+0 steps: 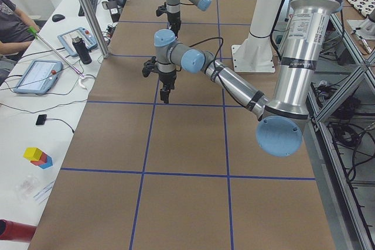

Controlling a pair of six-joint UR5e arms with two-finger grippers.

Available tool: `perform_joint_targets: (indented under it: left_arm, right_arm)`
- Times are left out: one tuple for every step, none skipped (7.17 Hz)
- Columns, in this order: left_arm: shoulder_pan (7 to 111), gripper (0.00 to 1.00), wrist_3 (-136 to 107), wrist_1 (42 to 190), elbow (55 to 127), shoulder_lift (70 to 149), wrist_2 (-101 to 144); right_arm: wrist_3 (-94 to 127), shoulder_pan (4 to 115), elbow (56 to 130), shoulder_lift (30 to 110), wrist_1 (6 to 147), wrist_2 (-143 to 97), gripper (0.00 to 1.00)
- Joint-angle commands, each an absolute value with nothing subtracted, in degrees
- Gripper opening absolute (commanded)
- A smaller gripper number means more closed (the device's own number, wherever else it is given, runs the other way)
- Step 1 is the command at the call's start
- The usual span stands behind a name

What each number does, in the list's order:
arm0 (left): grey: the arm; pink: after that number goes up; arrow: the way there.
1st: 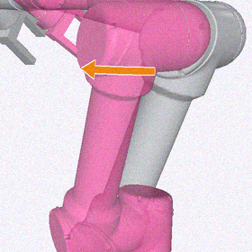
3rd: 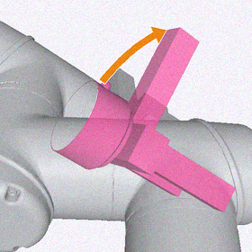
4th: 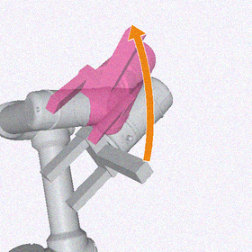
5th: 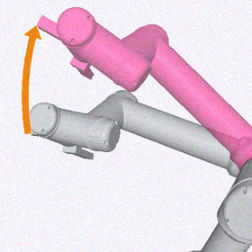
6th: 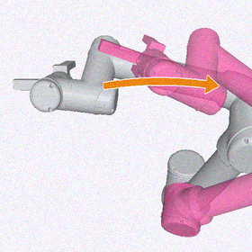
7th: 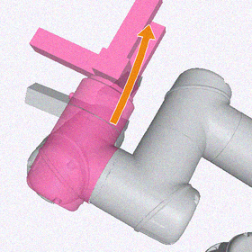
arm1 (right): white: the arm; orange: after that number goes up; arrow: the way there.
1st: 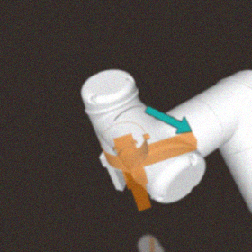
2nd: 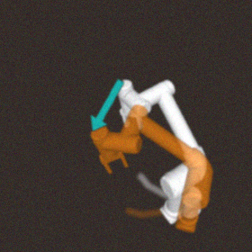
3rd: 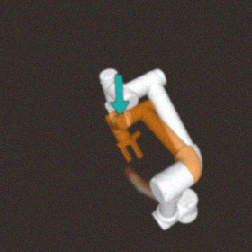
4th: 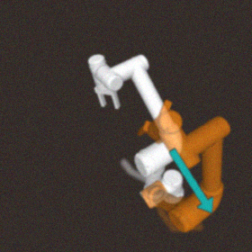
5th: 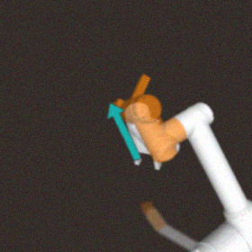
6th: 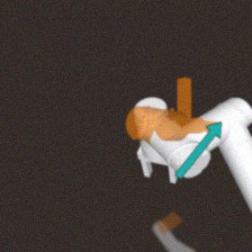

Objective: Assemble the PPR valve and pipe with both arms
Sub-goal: 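Lower the fitting into the valve's white socket with the right gripper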

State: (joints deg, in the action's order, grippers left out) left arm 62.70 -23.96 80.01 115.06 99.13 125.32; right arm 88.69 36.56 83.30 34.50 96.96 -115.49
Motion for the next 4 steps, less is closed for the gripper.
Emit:
perform_joint_targets:
  left_arm:
    - [62.67,0.99,-23.99,79.98,115.14,99.14,125.25]
    - [62.67,0.99,-23.99,79.98,115.14,99.14,125.33]
    - [62.58,1.00,-23.99,79.98,115.14,99.31,125.33]
    - [62.58,0.99,-24.08,79.98,115.14,99.49,125.33]
  right_arm:
    - [88.68,36.56,83.14,34.72,96.94,-115.58,0.00]
    - [88.77,36.56,83.14,34.89,96.94,-115.58,0.00]
    - [88.86,36.48,83.14,35.33,96.94,-115.58,0.00]
    - [88.86,36.47,83.14,35.42,96.94,-115.58,0.00]
